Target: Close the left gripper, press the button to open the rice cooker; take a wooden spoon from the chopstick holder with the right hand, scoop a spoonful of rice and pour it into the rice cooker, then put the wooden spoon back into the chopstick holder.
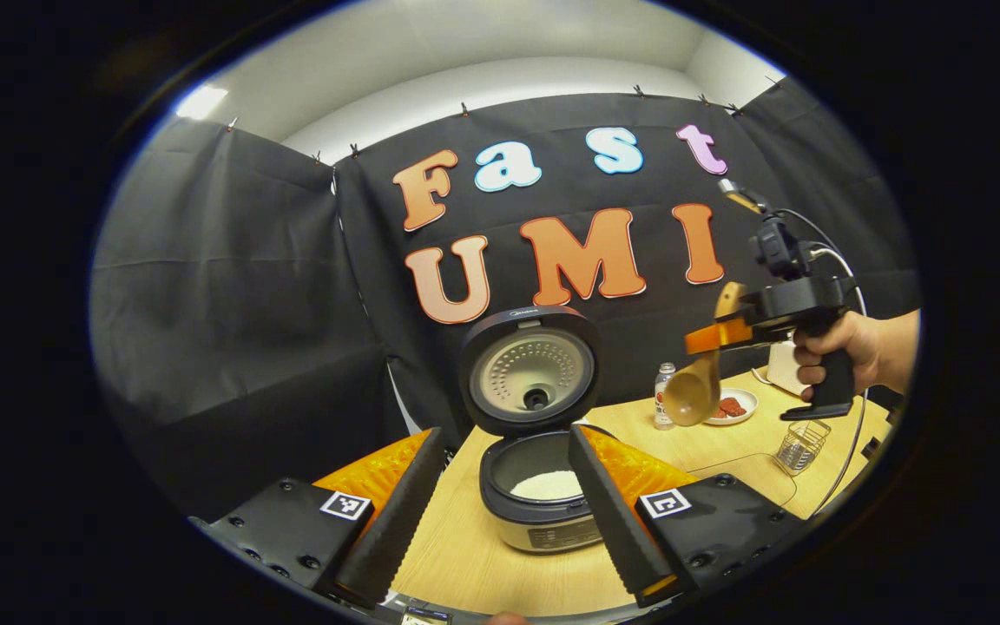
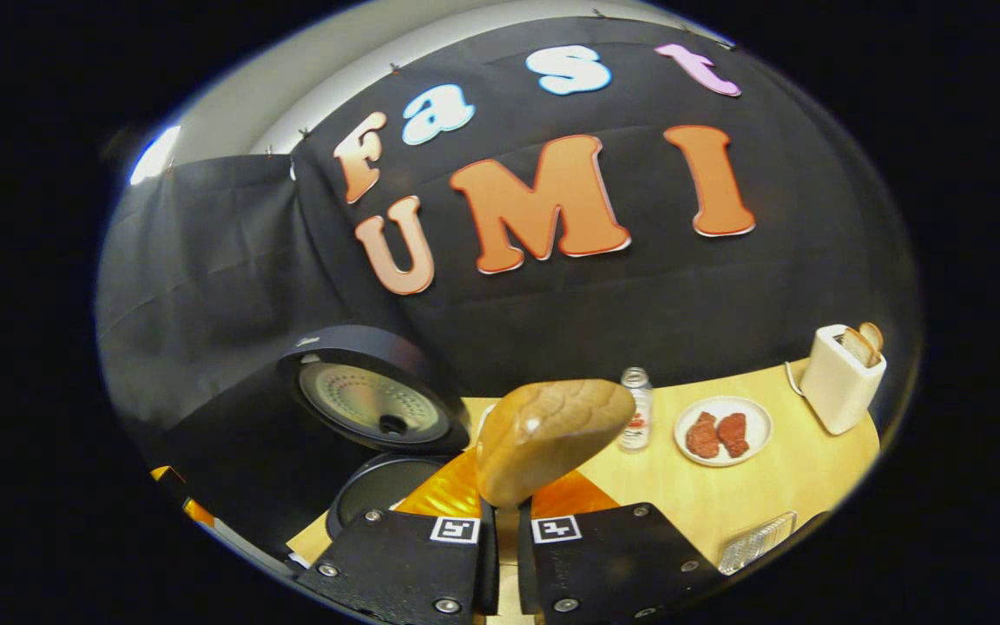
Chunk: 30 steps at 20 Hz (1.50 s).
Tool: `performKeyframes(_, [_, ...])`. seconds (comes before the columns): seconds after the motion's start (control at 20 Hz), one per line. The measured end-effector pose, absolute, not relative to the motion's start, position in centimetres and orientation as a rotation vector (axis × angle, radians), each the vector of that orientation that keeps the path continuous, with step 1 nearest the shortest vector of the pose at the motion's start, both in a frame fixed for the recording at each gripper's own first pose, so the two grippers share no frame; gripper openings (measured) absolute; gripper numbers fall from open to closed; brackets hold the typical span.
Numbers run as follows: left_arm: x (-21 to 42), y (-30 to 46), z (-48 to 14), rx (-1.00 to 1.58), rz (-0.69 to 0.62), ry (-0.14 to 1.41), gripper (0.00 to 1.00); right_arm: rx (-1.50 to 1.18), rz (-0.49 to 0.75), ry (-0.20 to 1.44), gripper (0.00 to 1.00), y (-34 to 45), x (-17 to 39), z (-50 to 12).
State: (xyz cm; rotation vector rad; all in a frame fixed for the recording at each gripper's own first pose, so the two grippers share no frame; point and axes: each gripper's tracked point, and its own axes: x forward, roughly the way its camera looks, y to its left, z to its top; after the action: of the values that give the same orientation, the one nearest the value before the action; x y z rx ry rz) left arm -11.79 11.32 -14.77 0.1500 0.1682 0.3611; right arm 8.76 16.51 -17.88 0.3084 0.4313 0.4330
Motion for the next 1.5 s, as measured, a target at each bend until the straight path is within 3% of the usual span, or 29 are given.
performKeyframes(0.15, [-10.7,9.5,-14.7,0.155,0.336,0.172,0.97,0.326,0.331,0.463,0.08,10.1,8.6,-19.8])
performKeyframes(0.2, [-10.3,8.9,-14.7,0.158,0.33,0.171,0.93,0.33,0.301,0.467,0.08,8.2,8.5,-20.2])
performKeyframes(0.25, [-9.8,8.3,-14.7,0.16,0.32,0.173,0.97,0.334,0.274,0.472,0.12,6.4,8.4,-20.5])
performKeyframes(0.3, [-9.6,7.8,-14.8,0.163,0.315,0.174,0.93,0.34,0.245,0.474,0.08,4.7,8.2,-20.9])
performKeyframes(0.4, [-9.0,7.0,-14.9,0.167,0.308,0.183,0.97,0.337,0.19,0.481,0.08,1.4,8.0,-22.0])
performKeyframes(0.7, [-7.7,5.1,-15.1,0.157,0.322,0.202,0.93,0.326,0.083,0.529,0.08,-5.3,7.4,-27.1])
performKeyframes(0.75, [-7.5,4.8,-14.9,0.156,0.33,0.201,0.93,0.317,0.078,0.544,0.08,-5.7,7.5,-28.1])
performKeyframes(0.8, [-7.4,4.4,-14.8,0.156,0.337,0.201,1.0,0.314,0.083,0.559,0.08,-5.8,7.4,-29.1])
performKeyframes(0.9, [-7.1,3.6,-14.4,0.157,0.357,0.199,1.0,0.302,0.098,0.598,0.08,-6.2,7.1,-31.3])
performKeyframes(1.0, [-6.9,2.7,-14.3,0.153,0.381,0.203,0.93,0.294,0.118,0.617,0.08,-6.1,7.4,-32.9])
performKeyframes(1.35, [-6.7,0.7,-13.6,0.127,0.459,0.221,0.93,0.291,0.213,0.676,0.09,-4.7,6.6,-36.3])
performKeyframes(1.5, [-6.8,1.4,-13.4,0.105,0.463,0.22,0.93,0.314,0.193,0.699,0.1,-5.1,6.6,-37.3])
